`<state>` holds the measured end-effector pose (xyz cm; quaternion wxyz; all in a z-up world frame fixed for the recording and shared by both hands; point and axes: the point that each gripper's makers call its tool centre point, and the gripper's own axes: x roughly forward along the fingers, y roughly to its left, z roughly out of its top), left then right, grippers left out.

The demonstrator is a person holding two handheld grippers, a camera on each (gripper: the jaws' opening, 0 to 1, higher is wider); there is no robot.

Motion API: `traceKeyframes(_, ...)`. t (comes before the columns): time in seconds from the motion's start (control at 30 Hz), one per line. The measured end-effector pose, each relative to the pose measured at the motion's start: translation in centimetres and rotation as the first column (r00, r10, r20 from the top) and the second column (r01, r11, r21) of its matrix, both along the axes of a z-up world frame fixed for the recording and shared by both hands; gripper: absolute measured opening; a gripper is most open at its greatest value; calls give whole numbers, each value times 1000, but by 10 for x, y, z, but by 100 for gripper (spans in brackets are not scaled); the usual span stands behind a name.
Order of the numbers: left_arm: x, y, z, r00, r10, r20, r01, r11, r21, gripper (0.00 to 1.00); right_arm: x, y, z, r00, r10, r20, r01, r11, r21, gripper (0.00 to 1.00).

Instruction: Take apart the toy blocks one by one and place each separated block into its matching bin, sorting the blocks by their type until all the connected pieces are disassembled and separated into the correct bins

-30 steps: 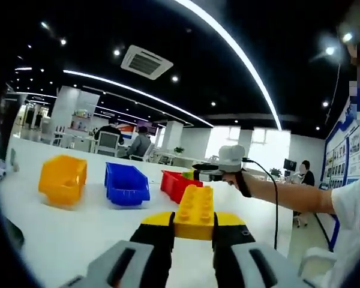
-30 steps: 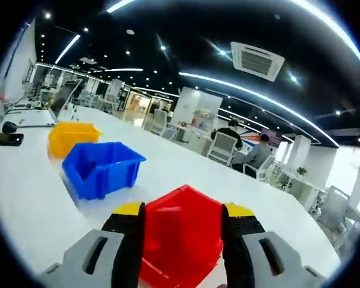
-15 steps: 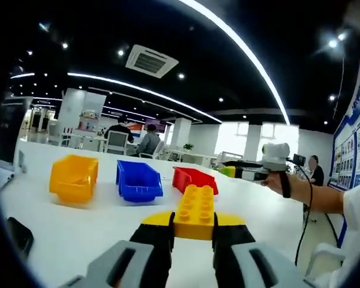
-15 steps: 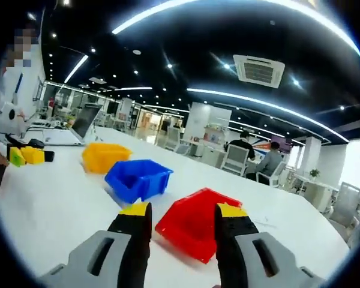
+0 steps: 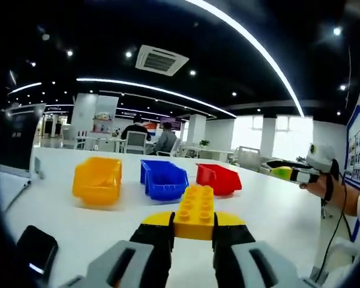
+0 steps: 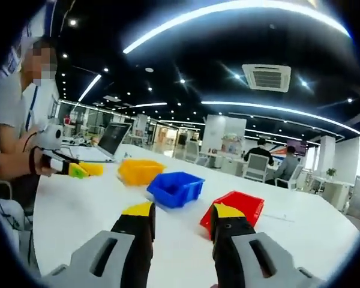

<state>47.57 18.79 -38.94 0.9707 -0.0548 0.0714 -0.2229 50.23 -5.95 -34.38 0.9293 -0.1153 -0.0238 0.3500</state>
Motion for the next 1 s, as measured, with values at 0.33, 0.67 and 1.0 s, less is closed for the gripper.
traceKeyframes(0.33,35,40,18,996,92,10,-93,995,31,26,-17,5,-4,1000,30,4,-30,999,-17,33)
traceKeyframes(0.67,108,78,22,982,190,-22,-189,981,46,26,-21,14,-6,999,44,-4,-44,999,-10,29)
traceKeyframes(1.0,171,113,4,952,295,-81,-288,954,88,26,-30,23,-19,997,68,-28,-69,997,-22,26)
